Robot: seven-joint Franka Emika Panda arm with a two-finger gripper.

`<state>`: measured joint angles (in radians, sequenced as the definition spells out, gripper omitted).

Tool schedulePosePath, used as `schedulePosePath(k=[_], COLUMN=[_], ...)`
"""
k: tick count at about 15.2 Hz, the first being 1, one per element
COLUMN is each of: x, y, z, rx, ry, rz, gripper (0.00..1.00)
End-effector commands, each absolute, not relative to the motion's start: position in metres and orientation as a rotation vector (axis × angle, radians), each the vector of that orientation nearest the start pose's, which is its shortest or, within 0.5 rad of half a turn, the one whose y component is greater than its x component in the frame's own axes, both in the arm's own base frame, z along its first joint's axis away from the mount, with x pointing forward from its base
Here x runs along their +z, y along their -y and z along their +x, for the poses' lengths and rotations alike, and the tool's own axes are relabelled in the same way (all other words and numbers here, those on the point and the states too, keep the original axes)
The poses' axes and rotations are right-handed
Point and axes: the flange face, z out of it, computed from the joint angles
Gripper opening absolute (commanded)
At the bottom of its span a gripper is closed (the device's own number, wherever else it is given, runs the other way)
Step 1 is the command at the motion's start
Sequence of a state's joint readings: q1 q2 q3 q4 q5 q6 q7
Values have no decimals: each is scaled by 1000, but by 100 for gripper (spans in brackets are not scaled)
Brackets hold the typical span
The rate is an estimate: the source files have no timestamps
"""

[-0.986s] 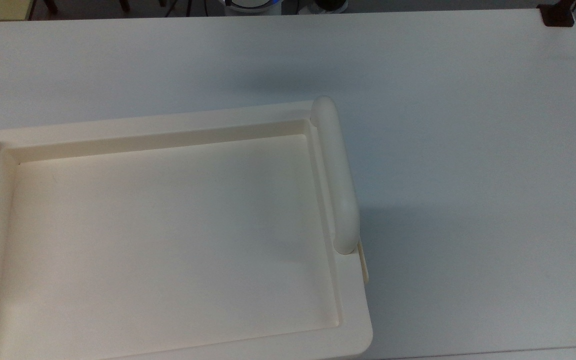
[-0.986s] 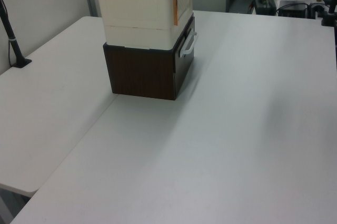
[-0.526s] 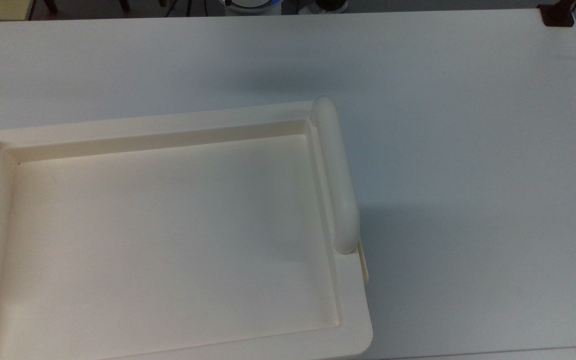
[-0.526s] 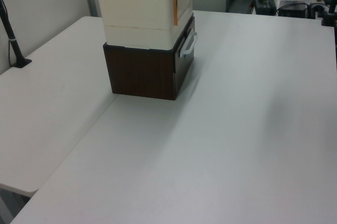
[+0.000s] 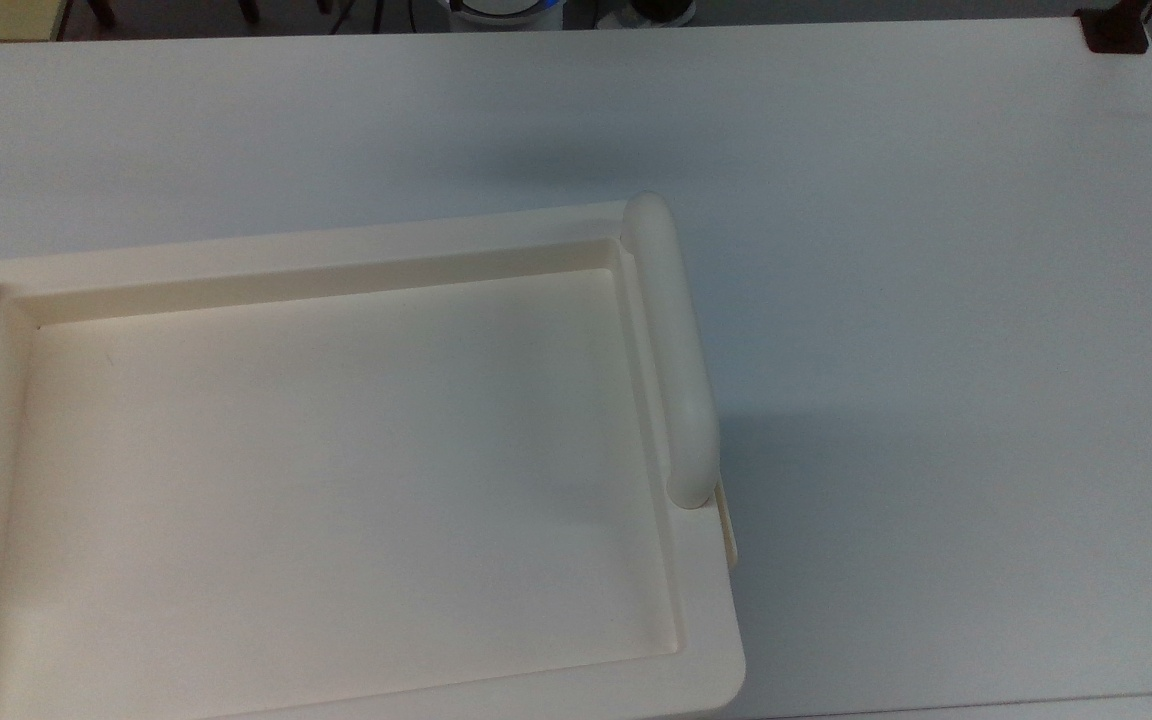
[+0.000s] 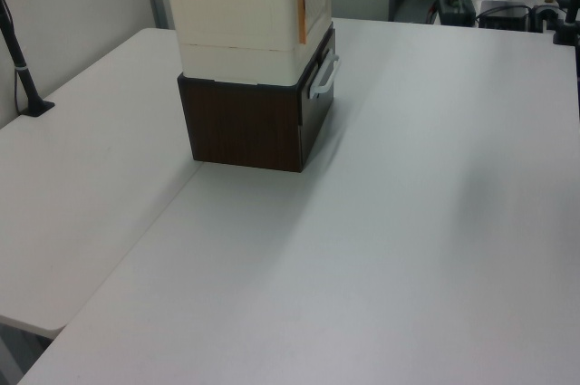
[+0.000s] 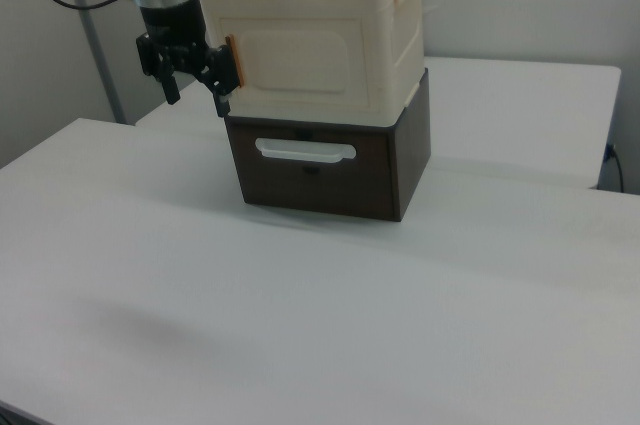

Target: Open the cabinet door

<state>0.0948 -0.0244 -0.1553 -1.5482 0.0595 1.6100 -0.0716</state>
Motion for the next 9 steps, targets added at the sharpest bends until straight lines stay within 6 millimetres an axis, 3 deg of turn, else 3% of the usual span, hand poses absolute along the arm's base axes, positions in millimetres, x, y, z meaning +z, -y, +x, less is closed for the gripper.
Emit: schedulePosePath(k=[1,3,7,8,9], x=[648,643,638,637,640], y=[38,41,35,32,29], z=[551,558,578,584,593], rx=[-161,-162,-266,-311,-391], ry=[380,505,539,536,525], rz=[-3086,-3079,-3090,-3094,-3090], gripper=[100,100,100,98,90])
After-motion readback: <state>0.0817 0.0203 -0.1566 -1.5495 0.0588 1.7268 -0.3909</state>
